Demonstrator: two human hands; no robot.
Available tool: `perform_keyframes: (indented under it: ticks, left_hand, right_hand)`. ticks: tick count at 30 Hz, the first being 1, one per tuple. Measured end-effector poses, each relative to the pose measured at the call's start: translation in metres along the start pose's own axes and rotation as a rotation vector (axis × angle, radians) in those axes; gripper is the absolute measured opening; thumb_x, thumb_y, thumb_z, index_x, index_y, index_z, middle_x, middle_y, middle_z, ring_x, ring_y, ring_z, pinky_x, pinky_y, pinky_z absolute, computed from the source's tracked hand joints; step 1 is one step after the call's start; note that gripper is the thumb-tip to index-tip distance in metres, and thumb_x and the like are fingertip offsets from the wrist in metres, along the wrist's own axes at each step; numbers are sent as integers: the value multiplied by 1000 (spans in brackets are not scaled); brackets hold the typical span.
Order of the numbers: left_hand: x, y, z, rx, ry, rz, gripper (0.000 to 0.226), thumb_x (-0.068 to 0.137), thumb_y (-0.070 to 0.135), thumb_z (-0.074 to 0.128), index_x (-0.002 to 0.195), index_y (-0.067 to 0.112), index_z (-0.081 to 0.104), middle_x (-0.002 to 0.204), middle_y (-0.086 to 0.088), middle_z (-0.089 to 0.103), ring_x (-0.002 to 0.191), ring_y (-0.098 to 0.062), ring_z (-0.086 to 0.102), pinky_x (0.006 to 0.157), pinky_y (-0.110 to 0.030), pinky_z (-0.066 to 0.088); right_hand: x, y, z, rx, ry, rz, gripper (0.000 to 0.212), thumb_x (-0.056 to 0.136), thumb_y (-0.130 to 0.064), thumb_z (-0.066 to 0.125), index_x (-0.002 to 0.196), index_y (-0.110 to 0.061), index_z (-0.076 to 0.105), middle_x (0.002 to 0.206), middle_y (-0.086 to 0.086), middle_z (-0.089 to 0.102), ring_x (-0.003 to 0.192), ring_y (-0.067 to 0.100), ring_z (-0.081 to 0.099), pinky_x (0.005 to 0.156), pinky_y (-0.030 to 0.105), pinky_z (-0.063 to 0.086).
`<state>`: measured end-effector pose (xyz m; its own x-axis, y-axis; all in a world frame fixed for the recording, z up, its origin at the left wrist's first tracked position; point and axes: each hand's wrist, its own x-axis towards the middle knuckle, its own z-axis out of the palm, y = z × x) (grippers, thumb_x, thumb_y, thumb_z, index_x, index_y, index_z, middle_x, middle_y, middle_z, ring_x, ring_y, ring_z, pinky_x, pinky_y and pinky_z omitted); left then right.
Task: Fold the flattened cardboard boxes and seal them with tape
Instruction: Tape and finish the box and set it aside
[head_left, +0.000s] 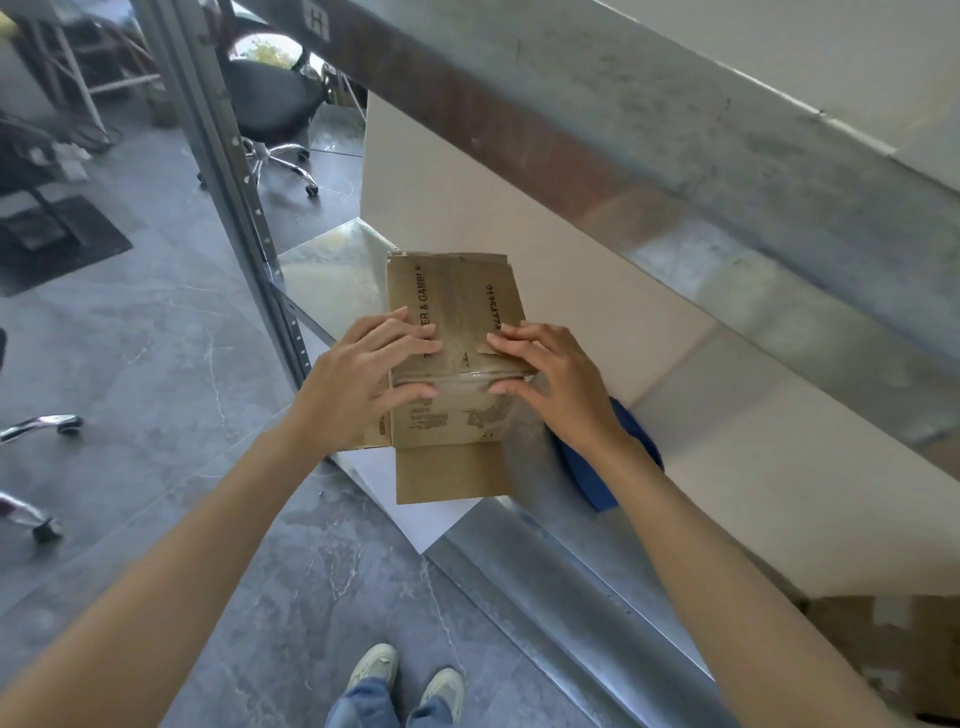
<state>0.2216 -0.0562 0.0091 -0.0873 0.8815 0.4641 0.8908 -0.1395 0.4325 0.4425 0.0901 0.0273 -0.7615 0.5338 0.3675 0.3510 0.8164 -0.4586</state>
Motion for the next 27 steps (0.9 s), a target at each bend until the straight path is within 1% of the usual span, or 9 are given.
perform_keyframes:
  ticks: [3, 6, 9, 11, 15, 17, 20, 23, 27]
  left_hand:
    - [0, -3, -6, -71, -28, -11, 52, 84, 51, 67, 126, 20, 68, 133, 6, 63, 136, -22, 47, 101, -48, 50]
    - [3, -8, -14, -122, -88, -23, 57, 83, 59, 62, 129, 26, 66, 136, 14, 59, 140, -13, 42, 108, -43, 45]
    - [4, -9, -15, -151, -89, -54, 56, 82, 60, 62, 129, 30, 65, 137, 18, 57, 142, -8, 39, 112, -40, 40]
    - [2, -6, -13, -185, -67, -94, 55, 80, 60, 64, 128, 31, 65, 136, 19, 58, 142, -6, 38, 113, -40, 40]
    - [1, 8, -3, -213, 74, -202, 38, 82, 46, 65, 116, 31, 71, 128, 21, 63, 139, -4, 43, 108, -39, 44]
    - [1, 17, 3, -195, 166, -245, 31, 79, 33, 65, 109, 27, 74, 121, 18, 67, 135, -9, 49, 104, -38, 48]
    - [2, 23, 7, -208, 228, -272, 29, 77, 21, 64, 102, 22, 77, 116, 11, 71, 130, -13, 55, 102, -37, 50]
    - [3, 18, 2, -219, 200, -250, 30, 78, 16, 62, 103, 22, 78, 117, 13, 71, 129, -10, 55, 105, -35, 50]
    - [-1, 12, -3, -281, 132, -235, 29, 86, 17, 67, 113, 25, 71, 123, 38, 58, 137, -1, 45, 107, -33, 46]
  right_hand:
    - [2, 9, -10, 98, -108, 24, 55, 82, -34, 76, 134, -27, 62, 137, -12, 57, 130, 9, 46, 107, 28, 41]
    - [4, 16, -21, 122, -208, 15, 57, 83, -24, 76, 137, -28, 58, 144, -14, 52, 136, 5, 41, 112, 25, 34]
    - [7, 12, -22, 131, -212, 24, 58, 82, -19, 77, 136, -25, 59, 143, -9, 53, 137, 10, 42, 114, 30, 36]
    - [6, 8, -21, 148, -208, 49, 56, 83, -24, 78, 135, -26, 60, 143, -11, 53, 137, 8, 42, 113, 28, 35]
    - [0, -6, -7, 115, -70, 119, 44, 86, -47, 67, 125, -28, 66, 131, -18, 57, 130, 2, 44, 102, 15, 37]
    - [0, -16, 6, 110, 47, 173, 35, 85, -45, 65, 112, -24, 68, 121, -19, 60, 123, 0, 46, 90, 4, 36]
    - [2, -21, 18, 108, 129, 219, 21, 84, -36, 67, 101, -24, 67, 110, -24, 58, 115, -2, 46, 82, 1, 37]
    - [6, -12, 13, 121, 132, 194, 10, 92, -21, 64, 100, -23, 70, 107, -20, 63, 109, 2, 52, 83, 3, 39]
    - [10, -6, 3, 131, 94, 151, 15, 98, -17, 59, 107, -21, 71, 111, -12, 69, 109, 8, 57, 91, 23, 47]
